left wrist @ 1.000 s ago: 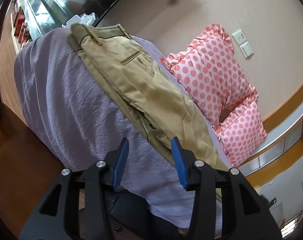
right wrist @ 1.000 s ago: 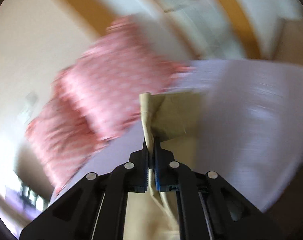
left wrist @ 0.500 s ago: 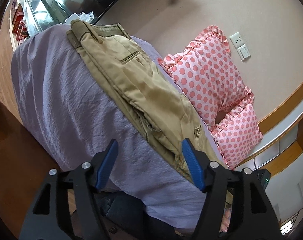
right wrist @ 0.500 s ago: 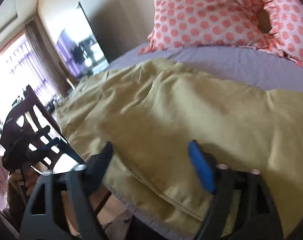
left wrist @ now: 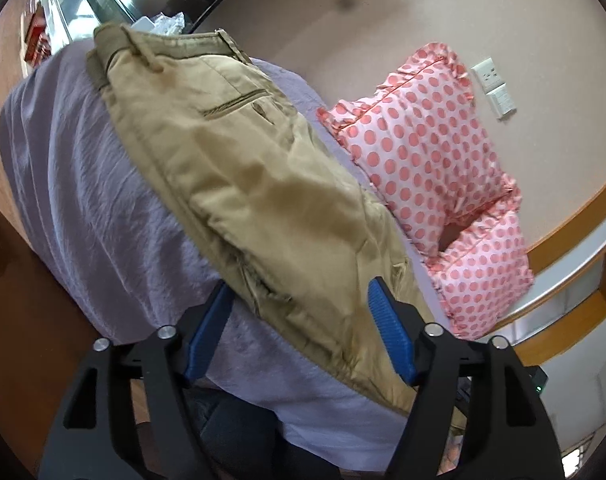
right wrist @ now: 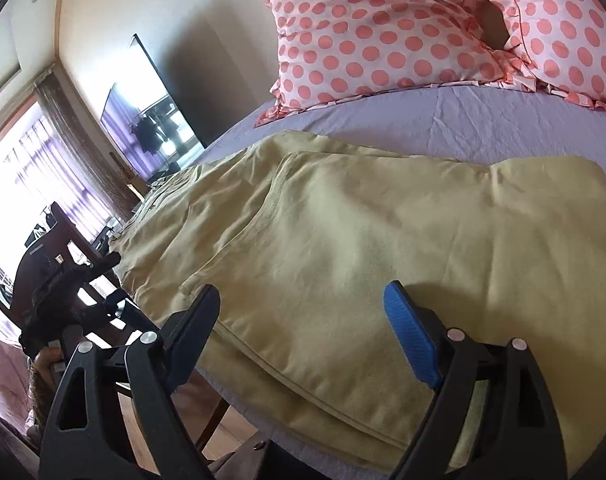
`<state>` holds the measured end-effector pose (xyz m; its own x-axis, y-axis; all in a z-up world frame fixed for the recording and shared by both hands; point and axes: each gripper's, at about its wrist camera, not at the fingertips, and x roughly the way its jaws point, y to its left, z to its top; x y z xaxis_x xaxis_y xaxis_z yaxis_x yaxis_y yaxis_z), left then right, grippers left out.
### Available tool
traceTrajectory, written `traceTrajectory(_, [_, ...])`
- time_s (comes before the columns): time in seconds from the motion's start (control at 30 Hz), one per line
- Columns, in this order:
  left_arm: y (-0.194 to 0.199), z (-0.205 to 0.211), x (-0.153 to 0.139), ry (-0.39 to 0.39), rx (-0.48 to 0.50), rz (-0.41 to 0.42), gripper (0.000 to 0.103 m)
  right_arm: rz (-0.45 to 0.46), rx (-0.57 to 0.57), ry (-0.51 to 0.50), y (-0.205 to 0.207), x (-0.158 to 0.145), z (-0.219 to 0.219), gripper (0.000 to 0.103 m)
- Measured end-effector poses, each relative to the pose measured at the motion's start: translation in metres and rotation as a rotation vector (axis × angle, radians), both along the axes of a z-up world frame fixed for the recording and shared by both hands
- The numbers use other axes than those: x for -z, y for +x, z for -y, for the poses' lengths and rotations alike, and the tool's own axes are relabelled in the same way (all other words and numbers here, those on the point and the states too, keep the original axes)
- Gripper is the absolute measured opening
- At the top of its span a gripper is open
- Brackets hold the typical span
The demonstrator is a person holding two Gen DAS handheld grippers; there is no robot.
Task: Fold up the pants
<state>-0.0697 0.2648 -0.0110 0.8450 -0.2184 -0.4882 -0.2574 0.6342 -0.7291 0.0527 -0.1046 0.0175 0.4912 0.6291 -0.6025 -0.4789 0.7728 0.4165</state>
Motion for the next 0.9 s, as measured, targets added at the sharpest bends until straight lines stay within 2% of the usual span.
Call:
traceTrajectory(0.07, [0.002,0.001,-0.003,0.011,-0.002,-0.016,0.073,-0.008,0.003,0.007,0.001,0.002,0.002,0.087])
traceTrajectory(0.23, [0.001,0.000,-0.020,0.025,-0.005,0.021,0.072,-0.011,0.000,0.014,0.004,0.006,0.001,0.089])
traceTrajectory(0.33, [0.007,-0.009,-0.022,0.035,-0.028,0.011,0.072,-0.007,-0.001,0.014,0.004,0.006,0.001,0.090])
traceTrajectory(0.5, [0.014,-0.055,-0.021,-0.012,-0.175,0.015,0.071,-0.006,-0.011,0.033,0.001,0.004,0.004,0.090])
traceTrajectory(0.57, [0.020,-0.073,-0.018,-0.042,-0.231,0.012,0.063,0.000,-0.009,0.041,0.000,0.002,0.007,0.090])
traceTrajectory(0.6, [0.022,-0.078,-0.017,-0.041,-0.250,0.001,0.052,0.006,-0.006,0.047,0.000,0.000,0.010,0.090])
traceTrajectory(0.63, [0.025,-0.081,-0.018,-0.033,-0.263,-0.006,0.031,0.012,0.000,0.053,0.000,-0.001,0.011,0.090])
traceTrajectory(0.67, [0.029,-0.080,-0.022,-0.006,-0.269,-0.014,0.018,0.022,0.007,0.062,0.000,-0.004,0.015,0.090])
traceTrajectory(0.7, [0.031,-0.076,-0.030,0.037,-0.269,-0.018,0.011,0.036,0.017,0.070,-0.001,-0.008,0.021,0.090])
traceTrajectory(0.8, [0.046,-0.045,-0.074,0.210,-0.193,0.029,0.007,0.080,0.073,0.103,-0.003,-0.020,0.045,0.092])
traceTrajectory(0.9, [0.070,0.020,-0.127,0.377,-0.033,0.116,0.005,0.116,0.174,0.138,-0.004,-0.030,0.079,0.094])
